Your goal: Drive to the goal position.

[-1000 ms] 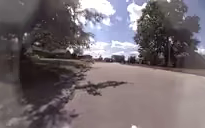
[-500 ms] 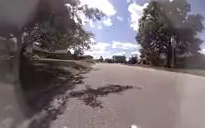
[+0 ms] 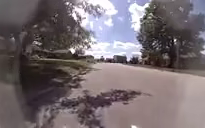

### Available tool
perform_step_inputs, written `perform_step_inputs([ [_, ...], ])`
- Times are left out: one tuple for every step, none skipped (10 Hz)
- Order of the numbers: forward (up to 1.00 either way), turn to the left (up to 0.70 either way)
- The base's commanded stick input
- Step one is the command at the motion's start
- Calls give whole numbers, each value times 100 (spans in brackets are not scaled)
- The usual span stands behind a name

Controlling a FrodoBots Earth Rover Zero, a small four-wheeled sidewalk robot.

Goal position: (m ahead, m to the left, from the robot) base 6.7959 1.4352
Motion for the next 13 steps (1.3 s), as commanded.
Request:
perform_step_inputs([
  [85, -17],
  [85, -5],
  [85, 3],
  [85, 7],
  [85, 11],
  [85, 15],
  [85, 19],
  [85, 23],
  [85, 27],
  [85, 31],
  [85, 34],
  [85, 34],
  [85, 33],
])
